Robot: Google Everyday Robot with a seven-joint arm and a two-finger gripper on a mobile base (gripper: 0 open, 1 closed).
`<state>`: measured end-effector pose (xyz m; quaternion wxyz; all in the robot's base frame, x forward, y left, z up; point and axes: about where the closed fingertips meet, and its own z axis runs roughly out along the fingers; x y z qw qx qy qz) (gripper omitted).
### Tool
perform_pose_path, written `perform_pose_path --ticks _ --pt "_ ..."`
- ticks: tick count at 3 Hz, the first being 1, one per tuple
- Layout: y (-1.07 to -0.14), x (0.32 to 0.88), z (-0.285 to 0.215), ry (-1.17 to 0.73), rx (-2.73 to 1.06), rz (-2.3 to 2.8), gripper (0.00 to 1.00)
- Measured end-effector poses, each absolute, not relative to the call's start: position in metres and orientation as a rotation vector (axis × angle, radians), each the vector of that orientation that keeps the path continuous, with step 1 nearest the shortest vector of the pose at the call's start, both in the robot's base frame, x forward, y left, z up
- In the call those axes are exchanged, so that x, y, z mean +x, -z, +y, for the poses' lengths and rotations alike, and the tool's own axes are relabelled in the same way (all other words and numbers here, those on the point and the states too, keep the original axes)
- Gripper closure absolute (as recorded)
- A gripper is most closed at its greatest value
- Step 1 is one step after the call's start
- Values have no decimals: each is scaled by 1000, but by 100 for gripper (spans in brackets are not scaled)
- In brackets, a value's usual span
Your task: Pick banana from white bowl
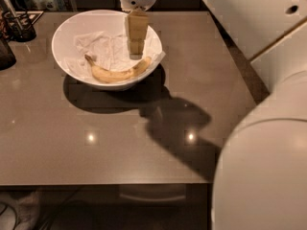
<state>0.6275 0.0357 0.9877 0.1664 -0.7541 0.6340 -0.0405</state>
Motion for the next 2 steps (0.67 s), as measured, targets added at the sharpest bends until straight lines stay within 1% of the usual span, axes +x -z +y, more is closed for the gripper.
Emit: perform_pose_path --ticks 1,2 --pt "-970 639 57 41 -2194 1790 14" --pt "-944 647 70 -5 -2224 1822 20"
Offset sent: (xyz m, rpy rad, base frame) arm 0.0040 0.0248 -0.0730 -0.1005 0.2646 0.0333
